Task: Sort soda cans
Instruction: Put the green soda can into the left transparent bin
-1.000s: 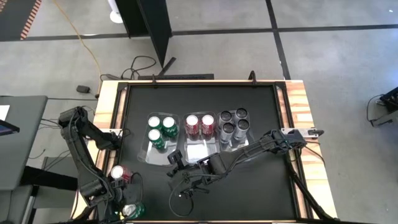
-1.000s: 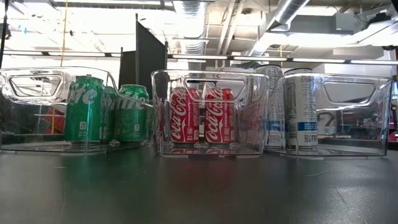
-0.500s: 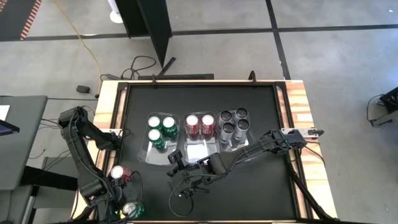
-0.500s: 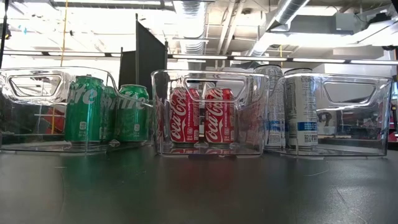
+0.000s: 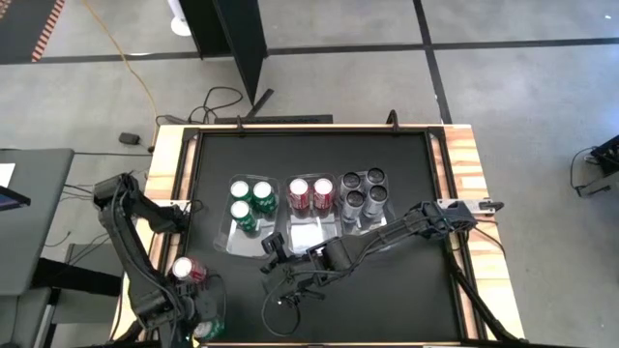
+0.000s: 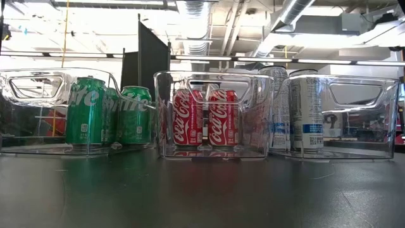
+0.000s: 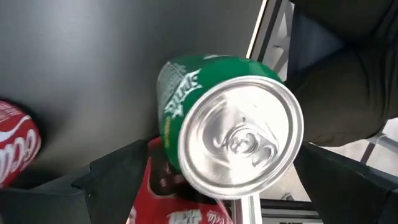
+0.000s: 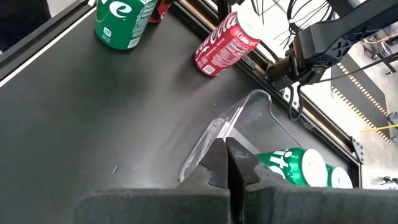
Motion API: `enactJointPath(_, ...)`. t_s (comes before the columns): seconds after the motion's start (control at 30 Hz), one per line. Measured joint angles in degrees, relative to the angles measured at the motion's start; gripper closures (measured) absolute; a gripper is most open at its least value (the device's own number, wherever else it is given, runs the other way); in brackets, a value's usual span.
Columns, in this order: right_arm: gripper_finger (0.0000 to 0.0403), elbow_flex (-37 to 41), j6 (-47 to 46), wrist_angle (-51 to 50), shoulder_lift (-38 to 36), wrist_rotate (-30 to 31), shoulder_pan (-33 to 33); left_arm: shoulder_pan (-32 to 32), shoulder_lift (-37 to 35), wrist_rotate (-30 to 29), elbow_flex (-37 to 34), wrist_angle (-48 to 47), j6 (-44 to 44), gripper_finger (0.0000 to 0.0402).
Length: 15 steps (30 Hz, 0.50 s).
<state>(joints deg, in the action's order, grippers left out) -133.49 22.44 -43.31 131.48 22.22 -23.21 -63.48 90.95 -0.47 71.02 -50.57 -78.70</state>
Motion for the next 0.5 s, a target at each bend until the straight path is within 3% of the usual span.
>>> enactJointPath(0.5, 0.0398, 0.0, -0.07, 0.0, 0.0, 0.12, 0.08, 0.86, 4.71, -3.49, -0.04, -1.52, 4.52, 0.001)
